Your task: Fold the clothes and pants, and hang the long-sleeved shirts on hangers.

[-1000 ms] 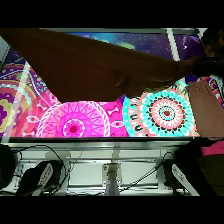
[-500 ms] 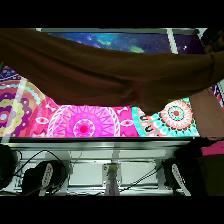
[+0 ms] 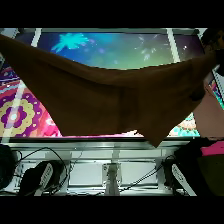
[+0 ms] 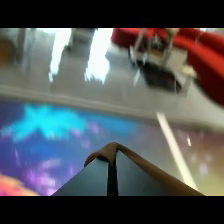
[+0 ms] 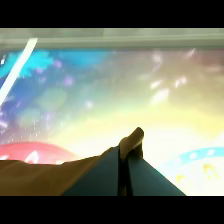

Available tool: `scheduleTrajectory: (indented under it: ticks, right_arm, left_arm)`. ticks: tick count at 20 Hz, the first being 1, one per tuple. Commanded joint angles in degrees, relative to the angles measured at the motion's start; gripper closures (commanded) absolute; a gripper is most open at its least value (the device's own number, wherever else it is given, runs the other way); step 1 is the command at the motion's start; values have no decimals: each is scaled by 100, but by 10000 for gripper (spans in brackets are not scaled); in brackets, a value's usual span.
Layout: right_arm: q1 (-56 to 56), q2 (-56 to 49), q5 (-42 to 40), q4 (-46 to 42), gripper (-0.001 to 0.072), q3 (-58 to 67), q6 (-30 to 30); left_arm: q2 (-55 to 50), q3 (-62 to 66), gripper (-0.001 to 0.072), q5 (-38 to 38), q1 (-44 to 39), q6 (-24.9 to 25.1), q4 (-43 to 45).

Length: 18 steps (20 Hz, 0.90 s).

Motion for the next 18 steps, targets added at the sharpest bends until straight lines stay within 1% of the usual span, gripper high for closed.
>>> scheduleTrajectory:
  ticks: [1, 4, 6, 8, 11, 14, 16, 18]
  right_arm:
    - [0, -1285, 122, 522, 696, 4, 28]
    - [2, -2507, 39, 935, 696, 4, 20]
    - [2, -3209, -188, 1082, 696, 4, 22]
    - [0, -3692, -492, 1224, 696, 4, 22]
    - [48, -4089, -1054, 1397, 696, 4, 24]
    - [184, -4197, -1939, 1394, 696, 4, 22]
    - [304, -4194, -2638, 1394, 695, 7, 22]
    - [396, -4194, -3073, 1351, 691, 7, 20]
  left_arm:
    - [-1215, -120, 689, -660, 0, -109, 136]
    - [-2343, -127, 688, -619, -57, -105, -146]
    - [-2938, -127, 688, -385, -103, -87, -439]
    - [-3342, -127, 688, -13, -177, -83, -636]
    - [-3615, -127, 688, 595, -299, -85, -811]
    - [-3637, -127, 688, 1145, -402, -85, -811]
    - [-3637, -127, 688, 1285, -446, -85, -809]
    - [-3637, -127, 687, 1300, -459, -85, -809]
